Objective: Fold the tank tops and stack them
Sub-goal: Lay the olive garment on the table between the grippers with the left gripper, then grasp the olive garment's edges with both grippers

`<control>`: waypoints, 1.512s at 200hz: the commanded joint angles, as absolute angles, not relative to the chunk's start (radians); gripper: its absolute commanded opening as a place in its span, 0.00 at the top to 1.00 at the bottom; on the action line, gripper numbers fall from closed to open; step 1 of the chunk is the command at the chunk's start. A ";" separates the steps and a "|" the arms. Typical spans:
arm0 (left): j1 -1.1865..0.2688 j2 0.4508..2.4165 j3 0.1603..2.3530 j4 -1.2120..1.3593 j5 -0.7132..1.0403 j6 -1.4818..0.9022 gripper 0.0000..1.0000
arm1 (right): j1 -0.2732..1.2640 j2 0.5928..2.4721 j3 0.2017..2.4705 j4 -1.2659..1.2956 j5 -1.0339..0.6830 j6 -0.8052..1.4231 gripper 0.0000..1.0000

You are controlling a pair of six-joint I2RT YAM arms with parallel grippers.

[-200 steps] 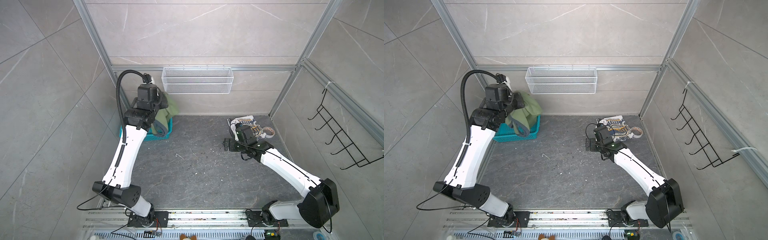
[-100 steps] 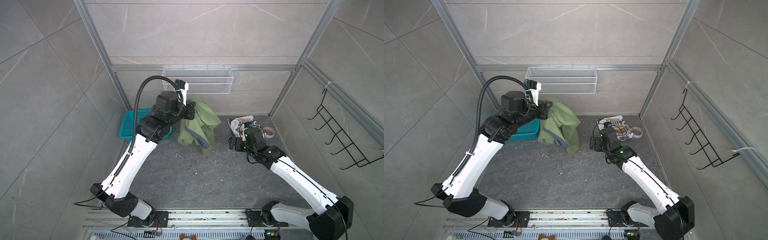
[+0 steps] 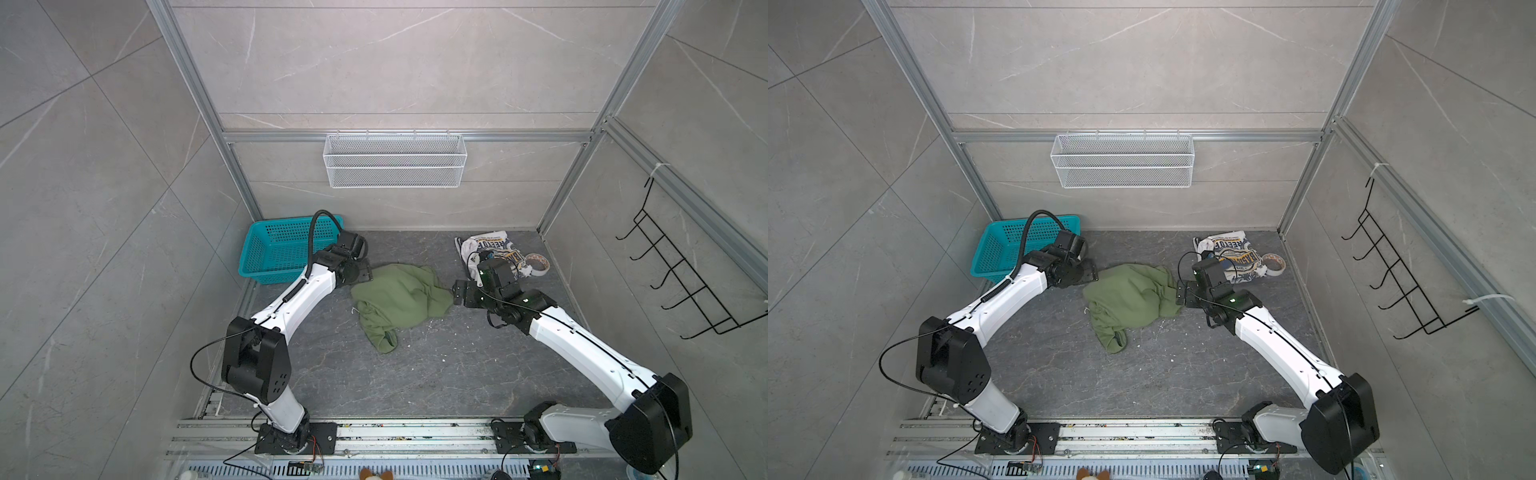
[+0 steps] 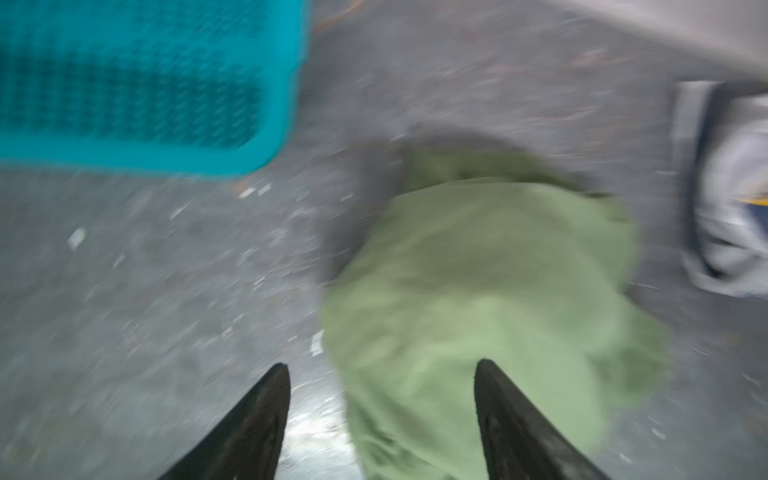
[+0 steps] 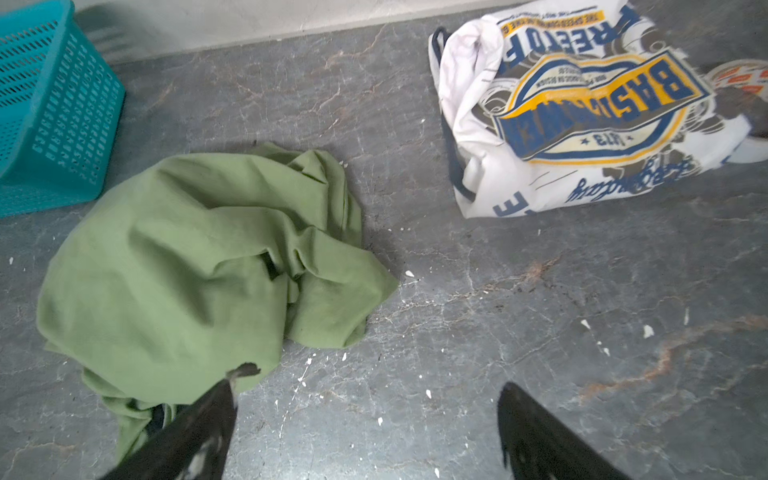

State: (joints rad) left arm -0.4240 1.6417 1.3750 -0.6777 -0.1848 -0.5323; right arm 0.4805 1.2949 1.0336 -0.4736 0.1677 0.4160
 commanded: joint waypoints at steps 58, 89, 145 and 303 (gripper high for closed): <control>-0.677 1.401 1.082 -0.736 -0.160 -0.664 0.21 | 0.509 1.400 1.027 -0.471 0.140 0.441 0.03; -0.786 1.477 1.010 -0.665 -0.088 -0.744 0.24 | 0.527 1.433 1.034 -0.466 0.137 0.445 0.03; -0.816 1.651 1.017 -0.574 -0.047 -0.749 0.36 | 0.545 1.512 1.035 -0.453 0.126 0.456 0.03; -0.774 1.590 0.962 -0.580 -0.206 -0.718 0.97 | 0.545 1.945 1.324 -0.576 0.163 0.489 0.42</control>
